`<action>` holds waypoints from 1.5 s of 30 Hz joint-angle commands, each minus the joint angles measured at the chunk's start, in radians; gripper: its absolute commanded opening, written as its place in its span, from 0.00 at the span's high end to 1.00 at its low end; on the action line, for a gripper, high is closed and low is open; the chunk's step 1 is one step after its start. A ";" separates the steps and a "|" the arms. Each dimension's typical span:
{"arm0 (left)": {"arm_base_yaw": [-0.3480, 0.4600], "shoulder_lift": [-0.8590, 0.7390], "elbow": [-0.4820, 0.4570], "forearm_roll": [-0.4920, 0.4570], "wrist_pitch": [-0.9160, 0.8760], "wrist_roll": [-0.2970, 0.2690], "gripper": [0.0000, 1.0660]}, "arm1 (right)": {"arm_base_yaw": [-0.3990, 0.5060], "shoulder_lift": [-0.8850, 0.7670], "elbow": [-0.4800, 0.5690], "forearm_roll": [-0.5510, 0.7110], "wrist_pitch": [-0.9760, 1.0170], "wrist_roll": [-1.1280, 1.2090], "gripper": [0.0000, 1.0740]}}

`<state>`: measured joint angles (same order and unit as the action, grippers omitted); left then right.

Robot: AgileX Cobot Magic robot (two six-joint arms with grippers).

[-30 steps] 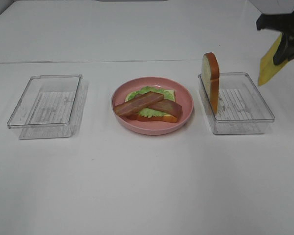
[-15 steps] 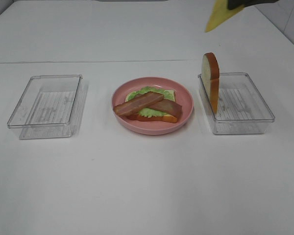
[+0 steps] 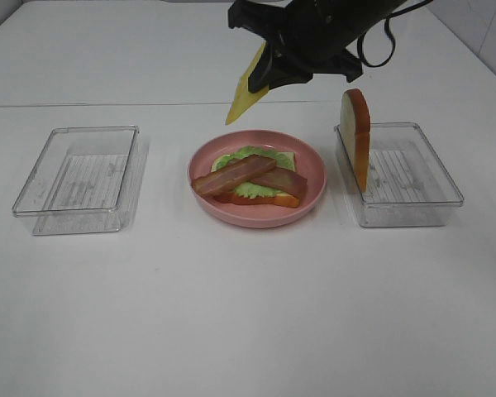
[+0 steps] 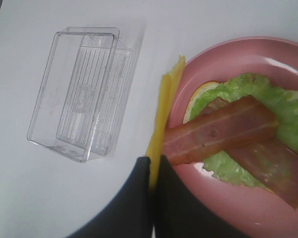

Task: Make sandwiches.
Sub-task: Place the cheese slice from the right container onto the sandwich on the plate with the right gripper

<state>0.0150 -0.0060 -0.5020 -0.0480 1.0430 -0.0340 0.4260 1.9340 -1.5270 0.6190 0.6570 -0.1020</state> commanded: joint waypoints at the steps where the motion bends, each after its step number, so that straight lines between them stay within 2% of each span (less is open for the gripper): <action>1: -0.006 -0.020 0.002 -0.003 -0.010 0.002 0.16 | 0.002 0.072 -0.052 0.047 0.002 -0.040 1.00; 7: -0.006 -0.020 0.002 -0.003 -0.010 0.002 0.16 | 0.002 0.183 -0.089 0.061 0.006 -0.041 1.00; 17: -0.006 -0.020 0.002 -0.004 -0.010 0.002 0.16 | 0.002 0.267 -0.096 0.106 0.001 -0.047 1.00; 31: -0.006 -0.020 0.002 -0.005 -0.010 0.002 0.16 | -0.003 0.271 -0.096 -0.007 -0.007 -0.013 0.99; 32: -0.006 -0.020 0.002 -0.005 -0.010 0.002 0.16 | -0.003 0.271 -0.096 -0.007 -0.007 -0.013 0.95; 33: -0.006 -0.020 0.002 -0.005 -0.010 0.002 0.16 | -0.003 0.271 -0.096 -0.007 -0.007 -0.013 0.95; 34: -0.006 -0.020 0.002 -0.005 -0.010 0.002 0.16 | -0.003 0.271 -0.096 -0.007 -0.005 -0.013 0.79; 35: -0.006 -0.020 0.002 -0.005 -0.010 0.002 0.16 | -0.003 0.271 -0.096 -0.007 -0.005 -0.013 0.79; 36: -0.006 -0.020 0.002 -0.005 -0.010 0.002 0.16 | -0.003 0.271 -0.096 -0.007 -0.003 -0.010 0.57; 37: -0.006 -0.020 0.002 -0.005 -0.010 0.002 0.16 | -0.003 0.271 -0.097 -0.007 0.000 -0.007 0.43; 38: -0.006 -0.020 0.002 -0.005 -0.010 0.002 0.16 | -0.003 0.271 -0.097 -0.007 0.000 -0.007 0.43; 39: -0.006 -0.020 0.002 -0.005 -0.010 0.002 0.16 | -0.003 0.268 -0.097 -0.007 0.011 -0.005 0.21; 40: -0.006 -0.020 0.002 -0.005 -0.010 0.002 0.16 | -0.003 0.268 -0.097 -0.007 0.011 -0.005 0.21; 41: -0.006 -0.020 0.002 -0.005 -0.010 0.002 0.16 | -0.003 0.260 -0.097 -0.007 0.023 -0.011 0.08; 45: -0.006 -0.020 0.002 -0.005 -0.010 0.002 0.16 | -0.003 0.225 -0.097 -0.029 0.044 -0.009 0.08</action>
<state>0.0150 -0.0060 -0.5020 -0.0480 1.0430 -0.0340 0.4270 2.1940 -1.6170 0.6100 0.6830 -0.1130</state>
